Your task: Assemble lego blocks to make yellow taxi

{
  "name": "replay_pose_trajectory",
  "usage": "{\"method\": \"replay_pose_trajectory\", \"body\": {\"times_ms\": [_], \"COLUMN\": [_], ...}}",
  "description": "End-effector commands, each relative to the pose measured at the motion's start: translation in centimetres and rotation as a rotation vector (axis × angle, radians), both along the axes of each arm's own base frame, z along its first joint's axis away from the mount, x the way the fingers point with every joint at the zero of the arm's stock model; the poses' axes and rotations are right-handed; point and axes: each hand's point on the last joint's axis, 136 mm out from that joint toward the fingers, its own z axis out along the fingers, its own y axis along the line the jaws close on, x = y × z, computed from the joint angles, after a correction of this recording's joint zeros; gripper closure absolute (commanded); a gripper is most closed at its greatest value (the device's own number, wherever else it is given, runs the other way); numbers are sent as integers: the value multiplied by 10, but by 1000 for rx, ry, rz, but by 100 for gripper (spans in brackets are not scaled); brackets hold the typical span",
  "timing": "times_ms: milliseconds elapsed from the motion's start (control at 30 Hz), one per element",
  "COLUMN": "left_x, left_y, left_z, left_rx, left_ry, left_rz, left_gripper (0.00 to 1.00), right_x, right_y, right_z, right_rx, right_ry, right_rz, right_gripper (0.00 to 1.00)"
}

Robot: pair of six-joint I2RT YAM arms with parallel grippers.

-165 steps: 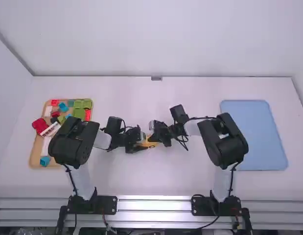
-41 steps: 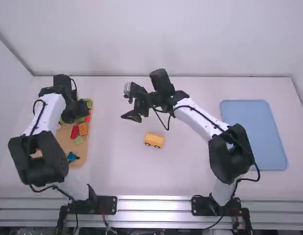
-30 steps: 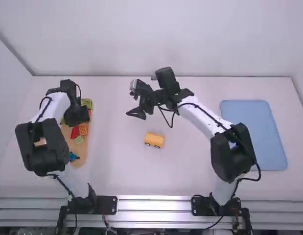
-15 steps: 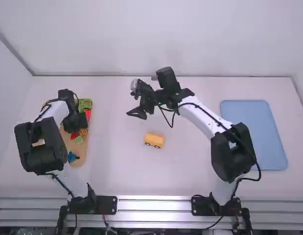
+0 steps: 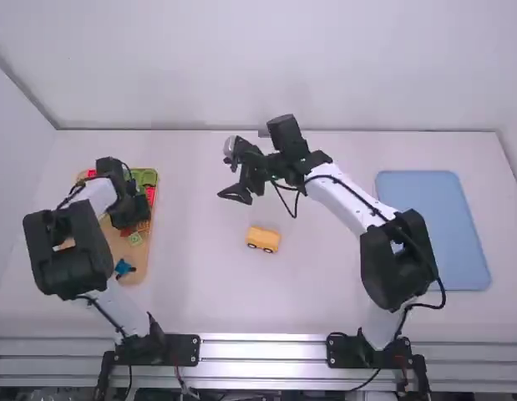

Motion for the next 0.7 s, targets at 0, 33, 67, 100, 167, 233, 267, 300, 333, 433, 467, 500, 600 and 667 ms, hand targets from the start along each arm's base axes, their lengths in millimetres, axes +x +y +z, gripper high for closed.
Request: {"method": "replay_pose_trajectory", "body": {"times_ms": [0,33,67,100,167,233,267,300,333,433,467,500,600,667], "left_x": [-10,-11,-11,-13,-14,-12,-11,-11,-11,-8,-7,-6,-4,-5], "left_y": [3,3,3,4,7,5,3,3,4,5,6,6,9,8], "left_z": [-9,-10,-11,-12,-15,-18,-19,-20,-21,-23,-23,-23,-22,-23], "left_rx": [25,24,21,21,26,25,23,25,30,39,40,43,43,46], "left_ry": [40,40,40,40,36,23,14,11,10,-12,-13,-19,-30,-27], "left_rz": [26,26,29,39,66,57,49,49,50,51,51,51,58,53], "left_gripper": [57,57,57,57,57,57,57,57,57,59,59,61,63,63], "right_x": [5,5,6,7,6,6,6,7,6,6,6,5,4,4], "right_y": [1,1,0,0,0,0,0,0,0,0,0,-1,-1,-1], "right_z": [6,6,5,4,4,4,4,4,4,2,1,-1,-3,-2], "right_rx": [9,7,3,-2,-1,-1,-1,-1,-1,-3,-3,-4,-8,-7], "right_ry": [-13,-14,-16,-15,-15,-15,-15,-15,-14,-12,-11,-10,-4,-5], "right_rz": [-3,-5,-10,-14,-13,-13,-14,-13,-13,-13,-13,-13,-13,-13], "right_gripper": [2,2,2,2,2,2,2,2,2,2,2,2,2,2]}}
